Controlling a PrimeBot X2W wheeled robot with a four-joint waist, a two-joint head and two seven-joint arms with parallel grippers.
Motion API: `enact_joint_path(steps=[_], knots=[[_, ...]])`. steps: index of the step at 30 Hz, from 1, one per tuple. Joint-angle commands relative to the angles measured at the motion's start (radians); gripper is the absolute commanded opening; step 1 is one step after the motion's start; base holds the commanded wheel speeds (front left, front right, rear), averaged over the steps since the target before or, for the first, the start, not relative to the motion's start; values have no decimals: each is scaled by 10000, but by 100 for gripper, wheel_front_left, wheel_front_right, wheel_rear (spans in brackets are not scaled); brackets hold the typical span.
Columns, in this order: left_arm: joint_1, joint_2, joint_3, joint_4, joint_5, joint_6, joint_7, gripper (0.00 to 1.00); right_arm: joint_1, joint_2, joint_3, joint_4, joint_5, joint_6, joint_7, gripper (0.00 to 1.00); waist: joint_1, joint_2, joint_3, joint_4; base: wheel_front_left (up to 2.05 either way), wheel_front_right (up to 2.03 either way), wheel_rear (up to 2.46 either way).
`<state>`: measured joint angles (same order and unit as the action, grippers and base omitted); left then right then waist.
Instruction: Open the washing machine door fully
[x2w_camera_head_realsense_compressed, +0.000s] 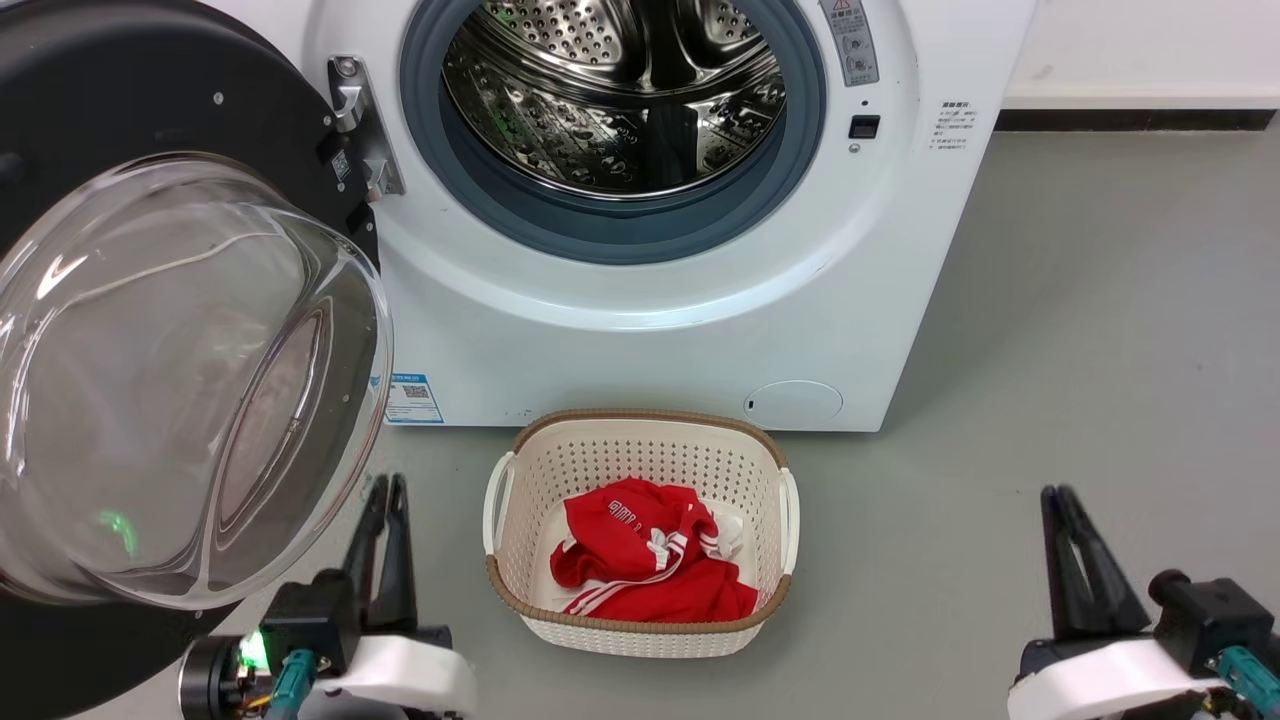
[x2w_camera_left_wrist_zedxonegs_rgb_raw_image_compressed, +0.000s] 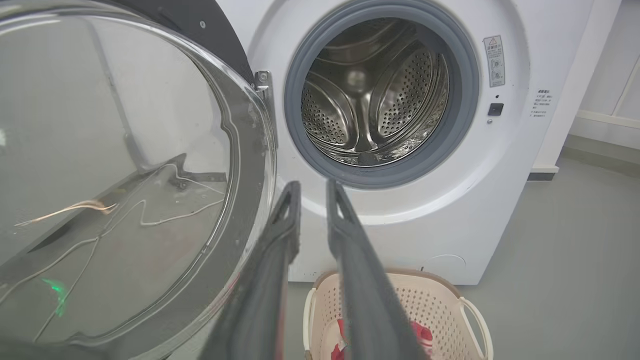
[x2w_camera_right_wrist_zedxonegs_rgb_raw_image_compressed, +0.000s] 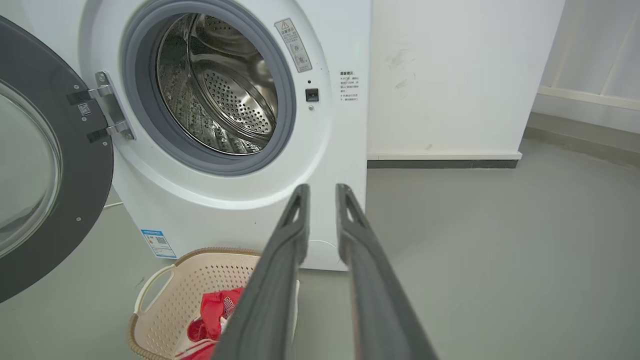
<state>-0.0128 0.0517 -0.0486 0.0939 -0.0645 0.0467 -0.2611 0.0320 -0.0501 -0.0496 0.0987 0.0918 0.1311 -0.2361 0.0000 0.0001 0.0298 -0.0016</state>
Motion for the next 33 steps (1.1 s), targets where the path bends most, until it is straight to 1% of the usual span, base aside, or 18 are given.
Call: enact_joint_path(steps=[1, 7, 8, 14, 15, 33], knots=[[-53, 0, 51, 52, -228, -29, 78, 0, -24, 0, 3, 13, 236, 0, 43, 0, 0, -1, -3, 0, 0, 0, 0], [-157, -1, 208, 197, -1516, -177, 414, 0, -146, -16, -35, 128, 1529, 0, 323, 0, 0, -1, -16, 1, 0, 0, 0], [-186, -1, 261, 238, -2119, -245, 550, 0, -207, -24, -54, 184, 2125, -1, 454, 0, 0, -1, -22, 2, 0, 0, 0], [-249, -2, 369, 327, -3277, -381, 813, 0, -322, -36, -91, 292, 3270, -1, 707, 0, 0, -1, -35, 2, 0, 0, 0], [-283, -3, 423, 374, -3821, -442, 940, 0, -375, -41, -110, 342, 3808, -1, 823, 0, 0, -1, -41, 3, 0, 0, 0], [-479, -5, 723, 647, -6727, -779, 1635, 0, -663, -62, -214, 610, 6678, -1, 1470, 0, 0, -1, -79, 5, 0, 0, 0]])
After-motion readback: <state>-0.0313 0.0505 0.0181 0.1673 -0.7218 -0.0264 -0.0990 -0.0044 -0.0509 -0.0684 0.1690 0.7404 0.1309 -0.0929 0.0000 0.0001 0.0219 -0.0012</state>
